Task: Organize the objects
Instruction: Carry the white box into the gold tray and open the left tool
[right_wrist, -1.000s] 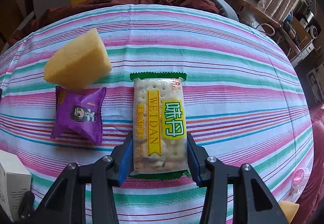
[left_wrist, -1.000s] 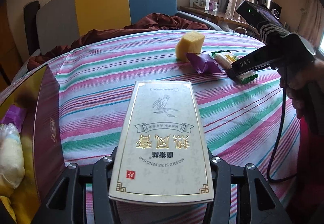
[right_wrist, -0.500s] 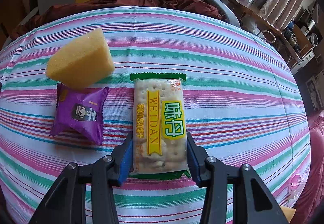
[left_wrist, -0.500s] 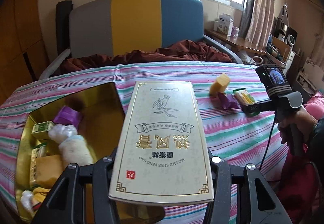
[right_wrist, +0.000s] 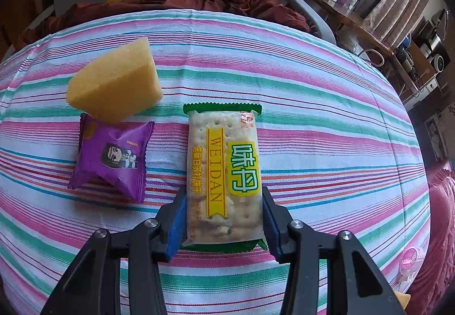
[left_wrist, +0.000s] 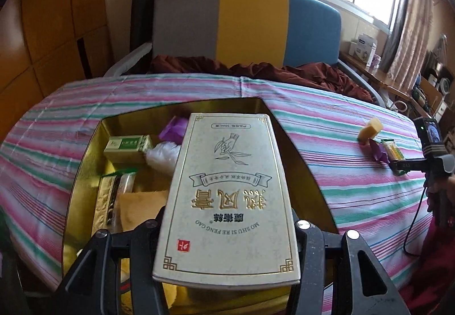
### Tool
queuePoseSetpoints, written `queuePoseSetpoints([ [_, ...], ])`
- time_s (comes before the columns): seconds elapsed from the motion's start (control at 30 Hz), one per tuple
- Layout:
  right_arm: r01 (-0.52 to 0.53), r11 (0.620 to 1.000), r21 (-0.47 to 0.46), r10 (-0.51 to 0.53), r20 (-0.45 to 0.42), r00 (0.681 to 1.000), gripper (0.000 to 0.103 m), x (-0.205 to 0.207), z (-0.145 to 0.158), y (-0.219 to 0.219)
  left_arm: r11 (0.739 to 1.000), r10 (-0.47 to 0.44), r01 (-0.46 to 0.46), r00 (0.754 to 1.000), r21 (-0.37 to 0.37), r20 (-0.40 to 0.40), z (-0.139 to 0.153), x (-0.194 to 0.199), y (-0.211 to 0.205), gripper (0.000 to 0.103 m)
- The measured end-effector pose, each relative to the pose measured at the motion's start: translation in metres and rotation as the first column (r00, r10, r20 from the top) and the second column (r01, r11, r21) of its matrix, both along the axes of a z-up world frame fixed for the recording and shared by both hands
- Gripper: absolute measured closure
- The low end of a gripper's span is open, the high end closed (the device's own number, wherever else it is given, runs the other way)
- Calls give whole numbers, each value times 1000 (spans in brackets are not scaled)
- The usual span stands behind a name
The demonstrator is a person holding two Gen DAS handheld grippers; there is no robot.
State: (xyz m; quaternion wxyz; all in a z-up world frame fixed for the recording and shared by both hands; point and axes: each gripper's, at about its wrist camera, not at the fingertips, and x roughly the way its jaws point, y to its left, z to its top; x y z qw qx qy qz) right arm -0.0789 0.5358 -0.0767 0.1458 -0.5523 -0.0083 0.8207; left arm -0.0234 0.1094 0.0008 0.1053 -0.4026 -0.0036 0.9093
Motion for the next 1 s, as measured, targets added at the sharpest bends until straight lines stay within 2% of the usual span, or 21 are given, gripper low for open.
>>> queuePoseSetpoints([
  [0.13, -8, 1000, 14, 8, 2, 1000, 56, 0, 0, -3, 988, 63, -79, 990, 130, 125, -14, -17, -39, 51],
  [0.27, -12, 1000, 15, 12, 3, 1000, 56, 1, 1, -2, 973, 71, -104, 984, 207, 163, -11, -33, -48, 51],
  [0.47, -18, 1000, 21, 18, 4, 1000, 56, 1, 2, -1, 957, 30, -83, 982, 278, 188, 2, -58, -27, 51],
  [0.6, -23, 999, 32, 23, 6, 1000, 56, 1, 2, -4, 951, 31, -96, 976, 293, 218, 0, -81, -11, 51],
  [0.73, -27, 999, 37, 27, 8, 1000, 56, 1, 1, -5, 930, 59, -153, 959, 333, 276, -10, -108, -2, 51],
  [0.8, -27, 999, 39, 27, 8, 1000, 56, 1, 1, -5, 931, 74, -169, 955, 324, 288, -16, -119, 3, 51],
  [1.0, -30, 999, 41, 29, 9, 1000, 56, 0, 1, -5, 956, 112, -188, 943, 223, 314, -40, -147, 21, 51],
])
